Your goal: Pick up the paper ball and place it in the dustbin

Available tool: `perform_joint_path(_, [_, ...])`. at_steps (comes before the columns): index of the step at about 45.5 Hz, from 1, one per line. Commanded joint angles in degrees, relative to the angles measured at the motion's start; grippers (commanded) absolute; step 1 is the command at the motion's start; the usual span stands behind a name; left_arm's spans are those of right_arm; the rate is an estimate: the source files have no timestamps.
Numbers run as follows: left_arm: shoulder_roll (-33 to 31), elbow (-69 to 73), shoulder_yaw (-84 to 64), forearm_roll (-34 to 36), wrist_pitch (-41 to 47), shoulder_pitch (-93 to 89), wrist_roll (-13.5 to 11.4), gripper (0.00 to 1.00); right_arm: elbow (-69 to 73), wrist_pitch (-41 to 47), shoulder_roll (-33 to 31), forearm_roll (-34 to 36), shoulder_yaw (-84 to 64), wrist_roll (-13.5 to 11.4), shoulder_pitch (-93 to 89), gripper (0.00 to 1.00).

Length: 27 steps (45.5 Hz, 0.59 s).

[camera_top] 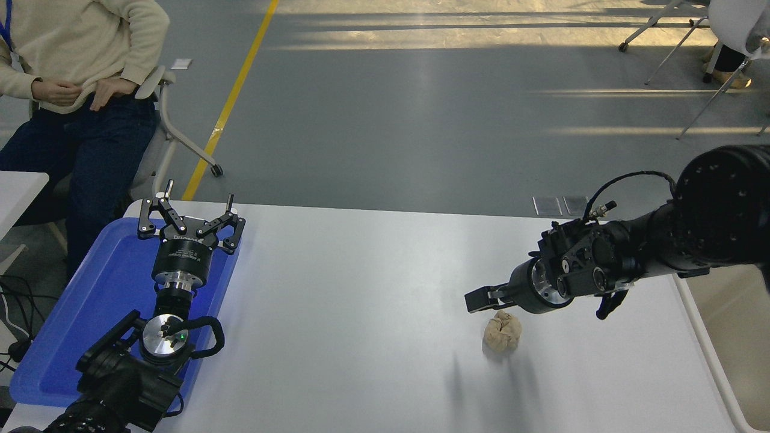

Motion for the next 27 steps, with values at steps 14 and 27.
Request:
perform_joint_path(14, [-0.01, -0.01, 0.00, 0.00, 0.02, 0.00, -0.01, 1.00, -5.27, -3.05, 0.10, 0.14, 0.06, -0.02, -7.42, 1.00])
perform_joint_path(27, [0.07, -0.01, 0.00, 0.00, -0.07, 0.00, -0.01, 1.00, -8.43, -4.02, 0.10, 0.14, -0.03, -0.81, -11.11, 1.00])
